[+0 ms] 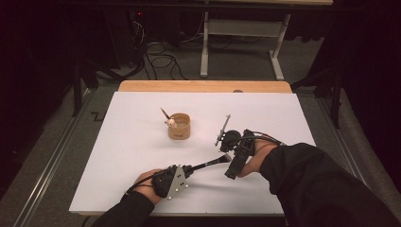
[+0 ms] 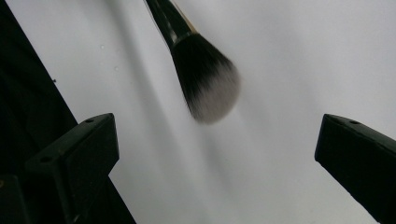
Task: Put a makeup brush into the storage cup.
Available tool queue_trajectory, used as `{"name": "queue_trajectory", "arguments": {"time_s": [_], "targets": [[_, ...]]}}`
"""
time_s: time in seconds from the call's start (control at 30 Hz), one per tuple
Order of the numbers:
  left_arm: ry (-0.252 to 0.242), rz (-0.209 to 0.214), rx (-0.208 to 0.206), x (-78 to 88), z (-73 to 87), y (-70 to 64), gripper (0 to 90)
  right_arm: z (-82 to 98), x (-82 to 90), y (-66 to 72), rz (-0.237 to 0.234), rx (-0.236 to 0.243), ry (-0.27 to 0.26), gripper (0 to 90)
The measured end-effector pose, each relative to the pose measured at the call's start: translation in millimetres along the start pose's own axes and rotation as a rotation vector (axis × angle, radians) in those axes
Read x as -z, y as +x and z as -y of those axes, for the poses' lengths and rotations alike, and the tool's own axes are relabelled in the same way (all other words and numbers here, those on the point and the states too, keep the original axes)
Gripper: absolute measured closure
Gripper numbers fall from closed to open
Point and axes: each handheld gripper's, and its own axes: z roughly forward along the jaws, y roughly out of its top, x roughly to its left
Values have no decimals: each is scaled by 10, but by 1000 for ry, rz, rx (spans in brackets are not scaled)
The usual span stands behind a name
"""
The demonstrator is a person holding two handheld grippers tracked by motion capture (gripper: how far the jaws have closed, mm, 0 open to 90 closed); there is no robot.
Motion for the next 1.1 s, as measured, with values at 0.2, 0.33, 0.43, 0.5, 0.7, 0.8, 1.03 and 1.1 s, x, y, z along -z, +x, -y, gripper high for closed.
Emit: {"name": "queue_trajectory", "arguments": {"time_s": [0.2,0.33,0.43,0.5,0.7,0.8,1.03,1.1], "targets": [[-12,0,29,8,14,22,791,109,-54,-39,1,-15,-4,7],[-10,0,45,9,29,49,791,172,-108,-55,4,-23,-23,10],[-7,0,56,9,40,61,791,218,-164,-58,13,-26,-18,16],[-13,6,66,14,46,68,791,252,-201,-70,-2,-40,-34,23],[-23,7,106,16,61,83,791,371,-316,-82,7,-77,-76,25],[-15,10,119,14,80,100,791,445,-368,-104,-2,-105,-118,27],[-11,4,166,-6,116,122,791,610,-449,-136,17,-164,-222,30],[-16,4,178,-9,121,128,791,642,-478,-131,29,-169,-236,30]]}}
